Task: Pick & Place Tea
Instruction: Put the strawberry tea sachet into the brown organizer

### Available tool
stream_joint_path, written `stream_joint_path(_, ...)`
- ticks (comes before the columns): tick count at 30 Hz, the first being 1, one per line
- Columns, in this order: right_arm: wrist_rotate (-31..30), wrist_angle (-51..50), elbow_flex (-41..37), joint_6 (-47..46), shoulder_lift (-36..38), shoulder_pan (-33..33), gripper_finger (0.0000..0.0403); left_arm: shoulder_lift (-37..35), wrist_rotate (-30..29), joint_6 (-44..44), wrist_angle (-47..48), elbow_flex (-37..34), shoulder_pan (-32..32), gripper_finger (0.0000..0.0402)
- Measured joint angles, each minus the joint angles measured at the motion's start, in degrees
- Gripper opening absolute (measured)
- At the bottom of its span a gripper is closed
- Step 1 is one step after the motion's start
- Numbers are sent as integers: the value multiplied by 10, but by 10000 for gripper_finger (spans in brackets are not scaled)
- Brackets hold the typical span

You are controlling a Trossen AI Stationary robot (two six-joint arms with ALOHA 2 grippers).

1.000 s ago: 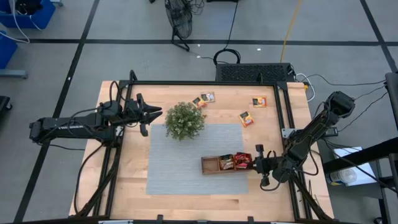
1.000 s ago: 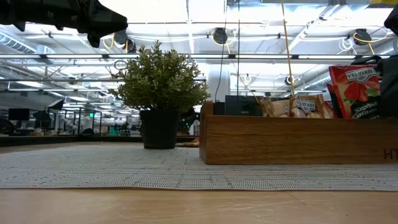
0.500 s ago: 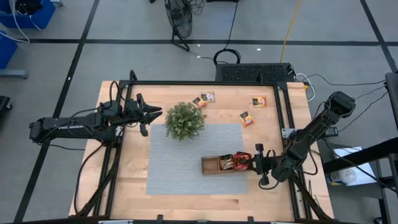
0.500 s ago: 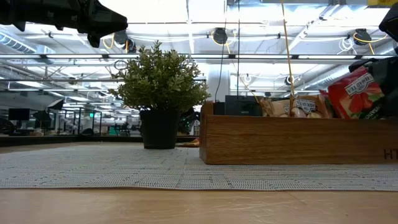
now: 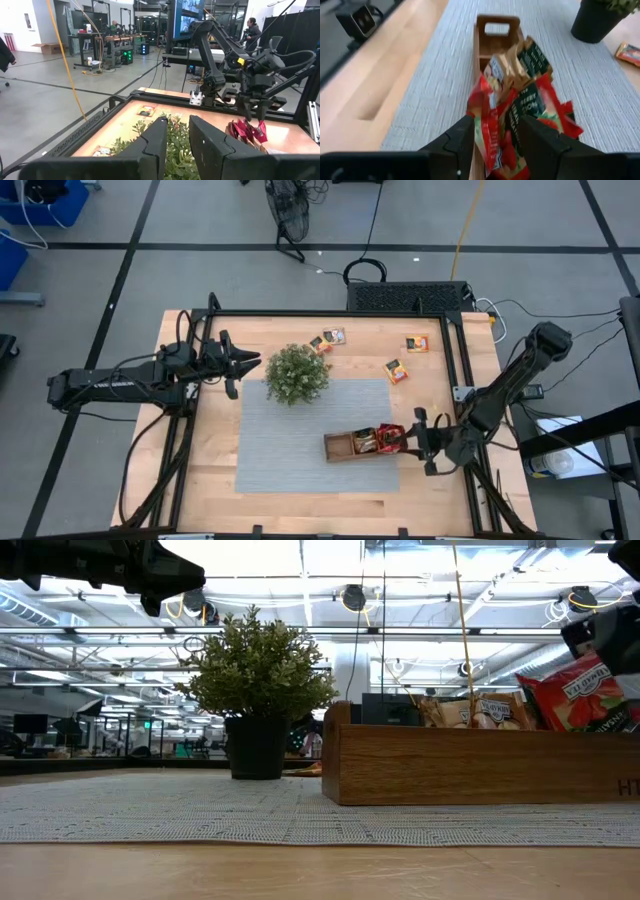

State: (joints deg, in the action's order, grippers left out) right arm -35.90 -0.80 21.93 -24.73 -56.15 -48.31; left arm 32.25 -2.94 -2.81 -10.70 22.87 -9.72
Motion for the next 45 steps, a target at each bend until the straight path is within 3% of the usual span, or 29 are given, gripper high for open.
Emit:
stream_joint_path(7,0,23,0,8,40,0,131,0,0,0,0,0,0,88)
stream_joint_path(15,37,158,0,123,32,-3,122,0,0,0,0,0,0,88)
stream_joint_path(19,45,164,0,134,10,4,91,0,0,0,0,0,0,88)
stream_joint_path(23,59,163,1,134,-11,14,31,0,0,0,0,0,0,88)
stream_joint_path(25,74,147,11,135,-19,21,8,0,0,0,0,0,0,88)
stream_joint_path(37,98,-91,151,74,-90,71,1,0,0,0,0,0,0,88)
stream_joint_path(45,137,-107,154,57,-122,97,0,0,0,0,0,0,0,88)
